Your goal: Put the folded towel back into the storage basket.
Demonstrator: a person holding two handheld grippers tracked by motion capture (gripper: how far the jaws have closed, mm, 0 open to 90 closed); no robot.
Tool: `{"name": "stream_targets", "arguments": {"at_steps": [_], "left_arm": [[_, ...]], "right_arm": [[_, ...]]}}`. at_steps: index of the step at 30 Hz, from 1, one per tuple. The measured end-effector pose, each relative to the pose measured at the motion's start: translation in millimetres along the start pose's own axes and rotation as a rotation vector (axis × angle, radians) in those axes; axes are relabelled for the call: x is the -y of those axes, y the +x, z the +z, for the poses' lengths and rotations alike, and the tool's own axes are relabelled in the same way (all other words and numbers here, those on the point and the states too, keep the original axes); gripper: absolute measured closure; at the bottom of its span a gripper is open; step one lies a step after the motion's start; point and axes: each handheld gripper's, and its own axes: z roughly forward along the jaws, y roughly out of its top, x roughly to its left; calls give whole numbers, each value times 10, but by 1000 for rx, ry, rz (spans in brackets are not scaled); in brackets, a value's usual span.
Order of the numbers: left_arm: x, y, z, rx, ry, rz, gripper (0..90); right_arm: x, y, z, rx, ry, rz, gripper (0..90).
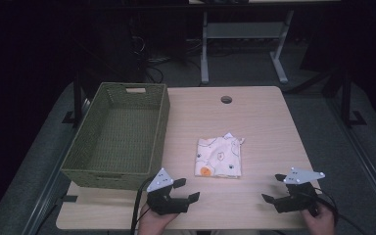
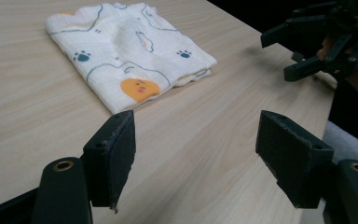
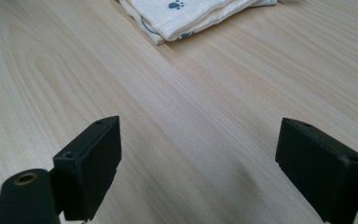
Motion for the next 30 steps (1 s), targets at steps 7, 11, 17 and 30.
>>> {"name": "stream_targets", "arguments": {"at_steps": [7, 11, 17, 30], "left_arm": [[-173, -70, 109, -16, 32, 39, 271], [-279, -117, 234, -32, 55, 87, 271], [-487, -30, 498, -69, 79, 105, 271], [-736, 71, 948, -144, 157, 137, 274]], "right_arm": [[0, 7, -11, 6, -6, 8, 138], [-10, 21, -27, 10, -14, 1, 138], [-14, 17, -16, 5, -9, 5, 138], [-25, 45, -17, -3, -16, -3, 138]]}}
